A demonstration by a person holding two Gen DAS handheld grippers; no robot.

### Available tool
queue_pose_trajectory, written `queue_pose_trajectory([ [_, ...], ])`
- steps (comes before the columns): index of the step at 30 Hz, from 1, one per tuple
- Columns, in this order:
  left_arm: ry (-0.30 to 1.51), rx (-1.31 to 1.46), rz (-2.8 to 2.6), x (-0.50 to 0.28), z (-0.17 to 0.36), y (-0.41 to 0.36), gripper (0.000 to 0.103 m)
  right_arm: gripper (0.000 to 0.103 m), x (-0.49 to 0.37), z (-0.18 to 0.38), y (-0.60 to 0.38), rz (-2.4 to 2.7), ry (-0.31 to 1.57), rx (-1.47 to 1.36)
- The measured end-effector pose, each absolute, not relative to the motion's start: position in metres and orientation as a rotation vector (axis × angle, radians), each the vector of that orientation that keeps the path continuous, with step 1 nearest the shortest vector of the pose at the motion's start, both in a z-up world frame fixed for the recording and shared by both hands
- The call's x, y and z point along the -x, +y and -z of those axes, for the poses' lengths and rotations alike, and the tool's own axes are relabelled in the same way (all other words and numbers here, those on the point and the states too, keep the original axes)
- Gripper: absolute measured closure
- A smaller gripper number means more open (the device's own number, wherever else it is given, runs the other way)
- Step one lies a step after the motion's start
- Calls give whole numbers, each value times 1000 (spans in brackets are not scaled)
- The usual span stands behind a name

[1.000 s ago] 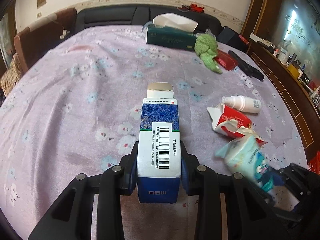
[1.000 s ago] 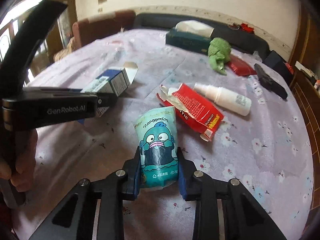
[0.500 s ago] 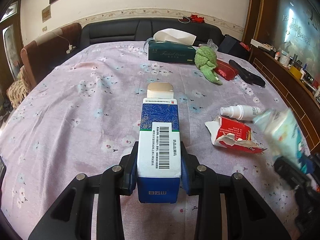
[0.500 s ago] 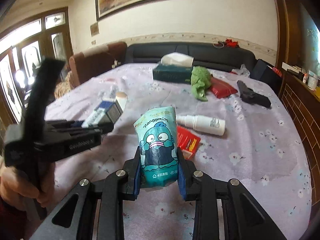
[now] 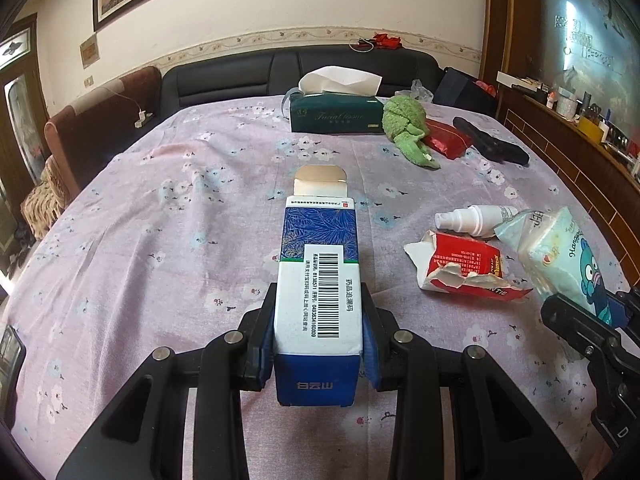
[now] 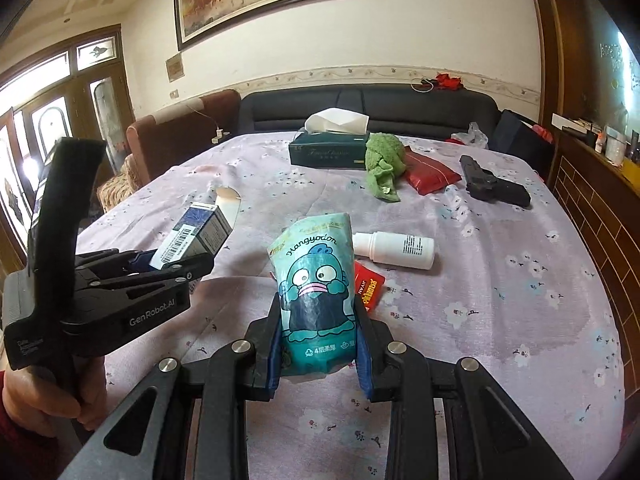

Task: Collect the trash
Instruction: 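Lift the teal packet with the right tool while the left tool holds the box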

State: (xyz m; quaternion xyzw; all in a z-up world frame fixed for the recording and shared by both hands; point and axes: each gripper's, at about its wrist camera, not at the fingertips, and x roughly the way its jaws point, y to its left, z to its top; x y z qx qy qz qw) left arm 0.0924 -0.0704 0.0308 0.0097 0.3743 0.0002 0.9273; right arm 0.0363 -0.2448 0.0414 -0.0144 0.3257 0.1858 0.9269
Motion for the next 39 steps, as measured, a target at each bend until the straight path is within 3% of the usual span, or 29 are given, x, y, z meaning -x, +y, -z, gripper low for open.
queue_pose_trajectory([
  [39,732,-69,-11,-88,-34,-78,70,71,-34,-51,-258,-341,630,-18],
])
